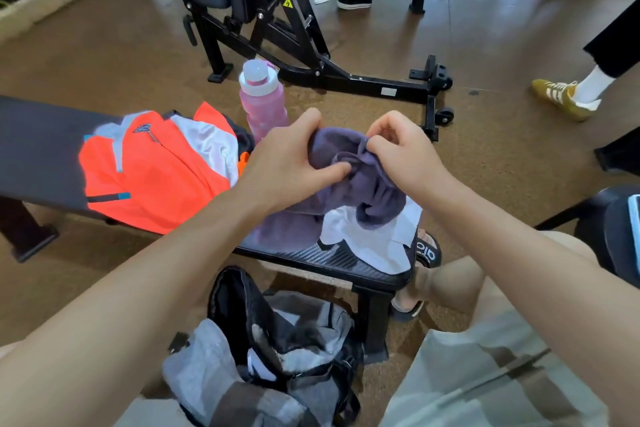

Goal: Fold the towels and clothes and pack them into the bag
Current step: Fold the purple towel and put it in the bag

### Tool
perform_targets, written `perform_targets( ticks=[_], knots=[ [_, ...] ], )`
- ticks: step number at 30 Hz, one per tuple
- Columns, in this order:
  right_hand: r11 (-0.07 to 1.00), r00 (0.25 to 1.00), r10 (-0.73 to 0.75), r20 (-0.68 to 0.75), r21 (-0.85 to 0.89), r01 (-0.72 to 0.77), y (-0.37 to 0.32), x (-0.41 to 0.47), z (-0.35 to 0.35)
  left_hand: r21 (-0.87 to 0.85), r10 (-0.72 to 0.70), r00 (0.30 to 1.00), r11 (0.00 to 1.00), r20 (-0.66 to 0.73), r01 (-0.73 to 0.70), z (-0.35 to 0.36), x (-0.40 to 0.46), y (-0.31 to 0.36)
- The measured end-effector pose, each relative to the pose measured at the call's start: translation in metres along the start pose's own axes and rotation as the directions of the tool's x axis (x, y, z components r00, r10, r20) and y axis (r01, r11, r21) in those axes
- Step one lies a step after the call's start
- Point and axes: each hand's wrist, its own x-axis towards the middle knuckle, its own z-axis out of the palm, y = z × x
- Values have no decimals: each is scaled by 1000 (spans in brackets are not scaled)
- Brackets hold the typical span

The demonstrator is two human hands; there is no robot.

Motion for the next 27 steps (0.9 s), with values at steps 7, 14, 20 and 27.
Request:
perform_targets(
  ticks=[7,14,20,27],
  knots=[
    [923,966,-171,193,-311,225,11,-32,33,51,-98,994,994,-54,100,-6,6,-11],
    [922,988,-121,99,-358,149,30,-43,51,-183,-335,942,924,33,335,-17,8,-24],
    [984,995,-101,19,-146,102,3,-29,35,255,-146,987,959,64,126,-23,-12,-35],
    [948,967,-252,32,-191,254,-38,-16,34,-12,-74,995,997,67,75,-5,-19,-4]
  ],
)
